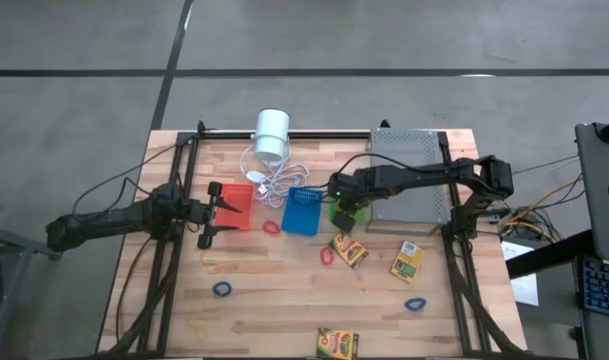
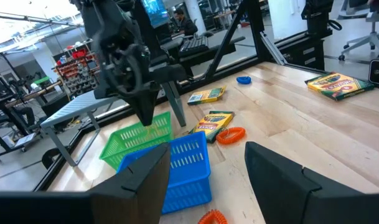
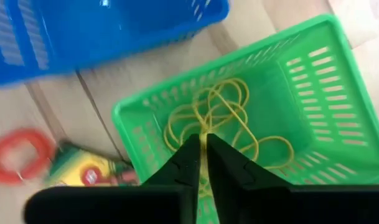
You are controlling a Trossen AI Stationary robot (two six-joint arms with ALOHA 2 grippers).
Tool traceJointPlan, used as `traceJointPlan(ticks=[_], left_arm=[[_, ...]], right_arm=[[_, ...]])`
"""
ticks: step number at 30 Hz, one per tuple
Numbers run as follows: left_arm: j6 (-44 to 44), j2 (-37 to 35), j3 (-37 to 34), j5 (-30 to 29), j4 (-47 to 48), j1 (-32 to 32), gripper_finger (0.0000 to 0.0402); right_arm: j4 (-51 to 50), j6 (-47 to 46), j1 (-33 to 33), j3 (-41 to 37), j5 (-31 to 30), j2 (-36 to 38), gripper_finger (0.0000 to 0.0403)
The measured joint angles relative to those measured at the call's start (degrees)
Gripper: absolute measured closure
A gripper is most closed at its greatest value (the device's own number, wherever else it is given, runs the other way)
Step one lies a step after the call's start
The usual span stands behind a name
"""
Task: Pick & Place Office Desk Supplies
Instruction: Put the yellow rubber band into the green bin
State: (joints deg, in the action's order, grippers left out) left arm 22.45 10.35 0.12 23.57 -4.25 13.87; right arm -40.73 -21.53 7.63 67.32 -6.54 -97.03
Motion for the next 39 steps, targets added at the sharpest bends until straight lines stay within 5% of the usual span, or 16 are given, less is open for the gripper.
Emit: traceJointPlan(ticks=[11, 26, 39], left_arm=[[0.0, 0.0, 0.0, 0.0, 0.0, 0.0, 0.0192], [0.0, 0.0, 0.0, 0.0, 0.0, 0.0, 0.0192], [0.0, 0.0, 0.0, 0.0, 0.0, 0.0, 0.0192]], right_arm=[[-0.2, 4.5, 0.1, 0.0, -0.8, 0.0, 0.0276], [0.0, 11.8, -1.3, 2.9, -2.0, 0.2, 0.0291], [15.9, 20.2, -18.0, 1.8, -26.0, 6.9, 0.0267]])
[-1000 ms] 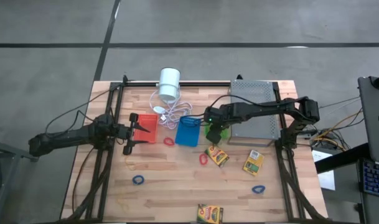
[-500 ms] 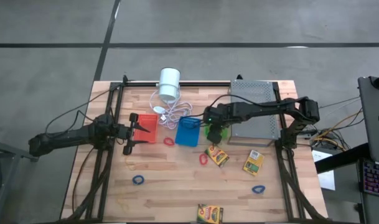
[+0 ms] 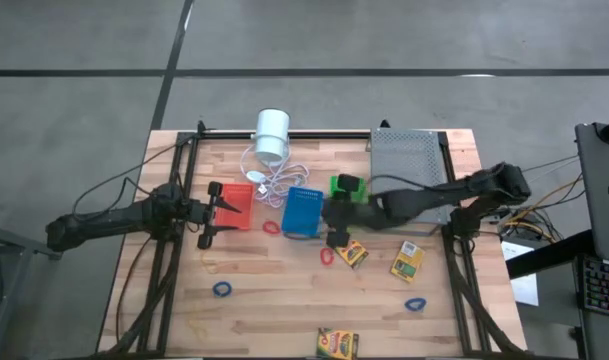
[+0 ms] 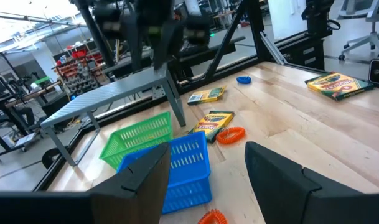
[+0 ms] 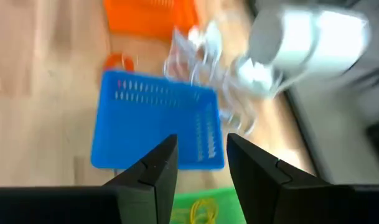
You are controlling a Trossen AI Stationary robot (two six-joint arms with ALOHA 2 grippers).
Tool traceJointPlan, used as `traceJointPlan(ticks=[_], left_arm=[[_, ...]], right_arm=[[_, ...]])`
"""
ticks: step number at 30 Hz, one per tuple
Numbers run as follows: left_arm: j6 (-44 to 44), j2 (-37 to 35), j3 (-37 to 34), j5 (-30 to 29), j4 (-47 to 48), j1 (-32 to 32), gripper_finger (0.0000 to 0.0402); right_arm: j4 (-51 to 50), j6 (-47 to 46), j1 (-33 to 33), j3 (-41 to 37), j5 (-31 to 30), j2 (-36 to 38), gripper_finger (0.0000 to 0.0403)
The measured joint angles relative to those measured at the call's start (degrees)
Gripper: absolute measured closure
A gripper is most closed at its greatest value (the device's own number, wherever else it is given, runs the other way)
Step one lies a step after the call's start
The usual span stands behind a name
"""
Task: Pick & Place Office Desk Supplies
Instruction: Put the yellow rubber band into the green bin
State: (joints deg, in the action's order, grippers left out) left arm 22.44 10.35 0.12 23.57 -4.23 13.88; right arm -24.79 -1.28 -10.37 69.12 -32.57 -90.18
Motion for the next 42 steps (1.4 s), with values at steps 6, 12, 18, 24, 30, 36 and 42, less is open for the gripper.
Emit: traceJointPlan(ticks=[6, 12, 18, 24, 30, 36, 42], left_arm=[[0.0, 0.0, 0.0, 0.0, 0.0, 0.0, 0.0192], [0.0, 0.0, 0.0, 0.0, 0.0, 0.0, 0.0192], [0.0, 0.0, 0.0, 0.0, 0.0, 0.0, 0.0192], [0.0, 0.0, 0.0, 0.0, 0.0, 0.0, 0.0192], [0.0, 0.0, 0.0, 0.0, 0.0, 0.0, 0.0192], [0.0, 0.0, 0.0, 0.0, 0.0, 0.0, 0.0192], [0.0, 0.0, 0.0, 0.0, 0.0, 0.0, 0.0192]], right_arm=[[5.3, 1.8, -3.3, -4.3, 2.9, 8.3, 0.0266], [17.4, 7.3, -2.2, -15.0, 11.9, 18.7, 0.0269], [30.8, 11.6, -3.2, -28.0, 12.1, 29.7, 0.0268], [34.4, 5.7, -4.9, -36.9, 12.2, 39.2, 0.026], [34.6, -0.5, -6.3, -41.0, 12.1, 45.4, 0.0261], [34.5, 2.0, -6.4, -43.0, 12.0, 51.1, 0.0257], [34.4, 2.5, -6.4, -43.1, 12.0, 52.3, 0.0261]])
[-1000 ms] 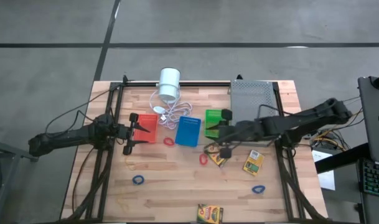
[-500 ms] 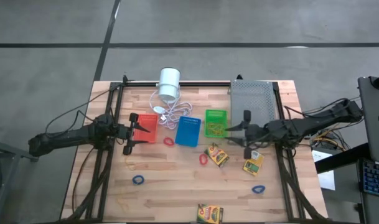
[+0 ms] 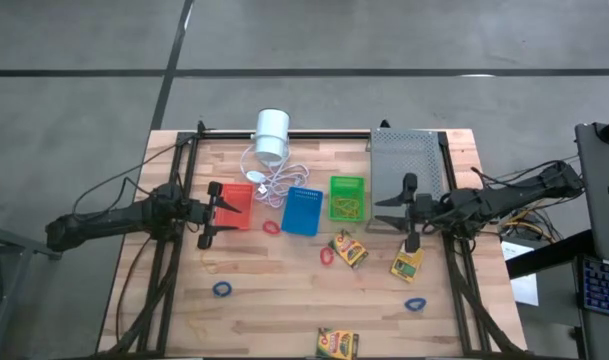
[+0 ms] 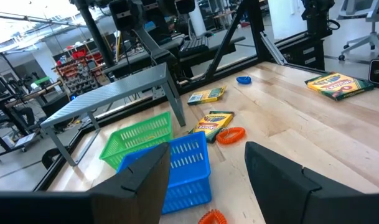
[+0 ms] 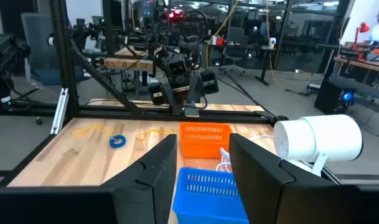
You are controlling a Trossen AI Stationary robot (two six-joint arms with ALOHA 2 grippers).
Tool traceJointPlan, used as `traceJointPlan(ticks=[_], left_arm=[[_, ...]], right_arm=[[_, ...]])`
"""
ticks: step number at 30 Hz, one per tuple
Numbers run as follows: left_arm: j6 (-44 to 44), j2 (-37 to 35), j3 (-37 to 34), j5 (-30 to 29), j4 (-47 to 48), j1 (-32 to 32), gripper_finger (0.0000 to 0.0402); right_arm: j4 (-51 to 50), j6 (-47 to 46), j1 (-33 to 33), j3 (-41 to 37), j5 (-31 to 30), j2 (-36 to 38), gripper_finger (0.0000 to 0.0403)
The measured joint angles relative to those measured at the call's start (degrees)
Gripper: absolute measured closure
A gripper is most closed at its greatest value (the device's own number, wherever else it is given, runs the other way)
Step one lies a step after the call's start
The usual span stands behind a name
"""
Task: Pick & Place Office Desk Supplies
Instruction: Put the yellow rubber band into the green bin
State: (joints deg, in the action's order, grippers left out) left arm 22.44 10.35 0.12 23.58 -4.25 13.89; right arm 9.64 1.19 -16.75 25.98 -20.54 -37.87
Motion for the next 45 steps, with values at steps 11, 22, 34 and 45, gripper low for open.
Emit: traceJointPlan(ticks=[11, 22, 34, 45], left_arm=[[0.0, 0.0, 0.0, 0.0, 0.0, 0.0, 0.0192], [0.0, 0.0, 0.0, 0.0, 0.0, 0.0, 0.0192], [0.0, 0.0, 0.0, -4.8, 0.0, 0.0, 0.0192], [-3.5, 0.0, 0.0, -10.5, 0.8, 0.0, 0.0192]], right_arm=[[-0.1, -0.8, 0.0, 0.0, 0.0, -1.3, 0.0275], [0.0, 3.6, 0.0, 0.0, 0.0, -1.7, 0.0272], [0.0, 3.7, 0.0, 0.0, 0.0, -1.7, 0.0278], [-0.1, 3.8, 0.0, 0.0, 0.0, -1.7, 0.0282]])
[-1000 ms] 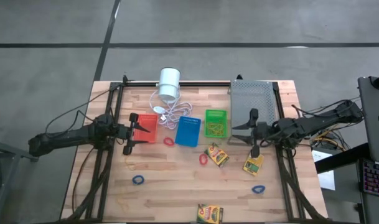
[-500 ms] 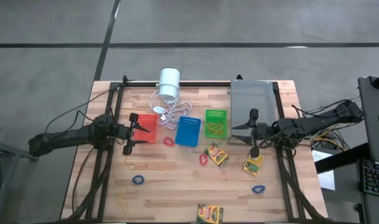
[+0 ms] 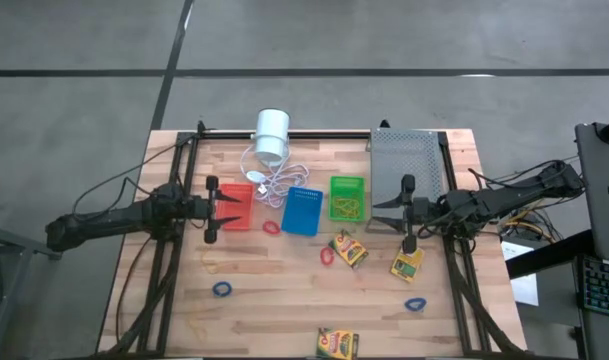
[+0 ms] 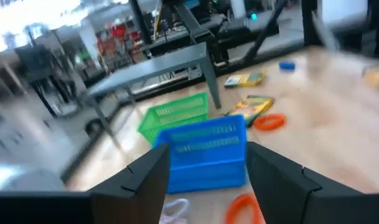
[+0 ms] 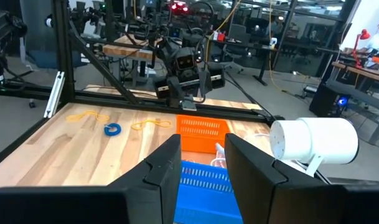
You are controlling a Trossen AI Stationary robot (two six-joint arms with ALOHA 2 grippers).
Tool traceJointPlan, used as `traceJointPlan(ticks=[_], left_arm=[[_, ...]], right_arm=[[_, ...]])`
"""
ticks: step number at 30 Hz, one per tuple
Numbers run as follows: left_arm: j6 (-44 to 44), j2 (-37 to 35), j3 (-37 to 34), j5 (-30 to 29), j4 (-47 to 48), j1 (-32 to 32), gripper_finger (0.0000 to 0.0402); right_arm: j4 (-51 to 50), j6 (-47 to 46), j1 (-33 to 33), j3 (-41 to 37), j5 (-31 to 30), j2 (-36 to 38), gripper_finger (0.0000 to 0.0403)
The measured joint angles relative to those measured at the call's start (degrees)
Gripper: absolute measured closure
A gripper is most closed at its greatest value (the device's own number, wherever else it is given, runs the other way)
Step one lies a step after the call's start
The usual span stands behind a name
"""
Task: Pick & Place Office Desk Supplies
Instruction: Put the yellow rubber band into the green bin
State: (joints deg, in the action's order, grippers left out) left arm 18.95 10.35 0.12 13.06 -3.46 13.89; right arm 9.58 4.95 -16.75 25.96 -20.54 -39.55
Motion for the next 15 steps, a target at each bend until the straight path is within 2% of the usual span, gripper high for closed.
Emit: traceJointPlan(ticks=[4, 7, 10, 15], left_arm=[[-26.9, 0.0, 0.0, 0.1, 0.2, 0.0, 0.0192], [-38.6, 0.0, 0.0, 0.0, 0.3, 0.0, 0.0192], [-42.6, 0.0, 0.8, 0.0, 2.4, 0.0, 0.0192], [-43.0, 0.4, 12.7, -0.4, 20.6, -0.3, 0.0192]], right_arm=[[0.0, -0.3, 0.0, 0.0, 0.0, 0.0, 0.0277], [0.0, 0.0, 0.0, 0.0, 0.0, 0.0, 0.0273], [0.0, -0.2, 0.0, 0.0, 0.0, 0.0, 0.027], [0.0, 0.0, 0.0, 0.0, 0.0, 0.0, 0.0275]])
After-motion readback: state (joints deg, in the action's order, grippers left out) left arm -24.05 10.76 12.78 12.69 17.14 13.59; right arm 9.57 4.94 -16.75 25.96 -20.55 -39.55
